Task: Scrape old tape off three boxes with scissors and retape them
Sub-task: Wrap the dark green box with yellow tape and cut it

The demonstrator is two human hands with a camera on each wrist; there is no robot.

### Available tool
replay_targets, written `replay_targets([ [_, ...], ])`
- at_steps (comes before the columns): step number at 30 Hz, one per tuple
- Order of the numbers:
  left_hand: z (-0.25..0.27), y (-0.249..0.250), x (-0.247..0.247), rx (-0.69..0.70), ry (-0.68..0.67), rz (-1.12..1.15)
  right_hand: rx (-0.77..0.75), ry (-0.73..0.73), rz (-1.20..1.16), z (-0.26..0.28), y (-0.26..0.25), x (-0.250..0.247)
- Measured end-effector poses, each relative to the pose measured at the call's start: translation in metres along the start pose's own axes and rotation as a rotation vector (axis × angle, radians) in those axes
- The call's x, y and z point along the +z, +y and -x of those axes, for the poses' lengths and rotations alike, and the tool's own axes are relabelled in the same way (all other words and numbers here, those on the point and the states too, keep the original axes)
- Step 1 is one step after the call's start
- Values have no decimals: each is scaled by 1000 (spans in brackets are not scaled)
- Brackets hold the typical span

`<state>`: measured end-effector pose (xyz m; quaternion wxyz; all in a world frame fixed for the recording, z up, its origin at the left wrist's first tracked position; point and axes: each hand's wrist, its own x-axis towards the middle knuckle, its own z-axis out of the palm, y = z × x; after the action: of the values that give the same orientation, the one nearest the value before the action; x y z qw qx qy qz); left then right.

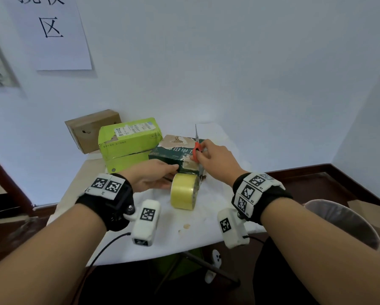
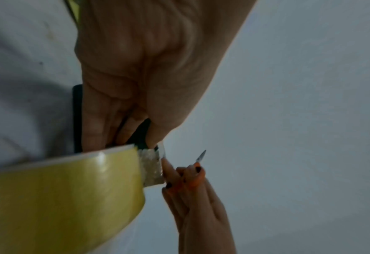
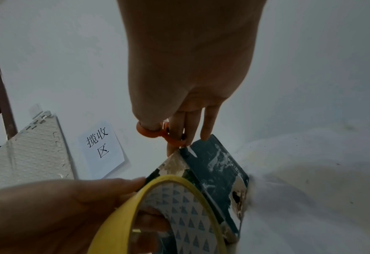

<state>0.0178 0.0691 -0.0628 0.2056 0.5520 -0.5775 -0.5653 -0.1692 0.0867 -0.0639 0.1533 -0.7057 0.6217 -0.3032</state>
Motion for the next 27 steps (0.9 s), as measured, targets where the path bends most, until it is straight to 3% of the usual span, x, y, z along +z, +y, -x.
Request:
replay_targets([
  [5,3,-3,25,-49,-79,162,22,-40,27,3,-2,-7],
  [12,7,-9,17,-55,-101,209,4,-51,133,4,-8,-8],
  [27,2,-4,18,-120,-83,114,22,-60,180,7,-11,-8],
])
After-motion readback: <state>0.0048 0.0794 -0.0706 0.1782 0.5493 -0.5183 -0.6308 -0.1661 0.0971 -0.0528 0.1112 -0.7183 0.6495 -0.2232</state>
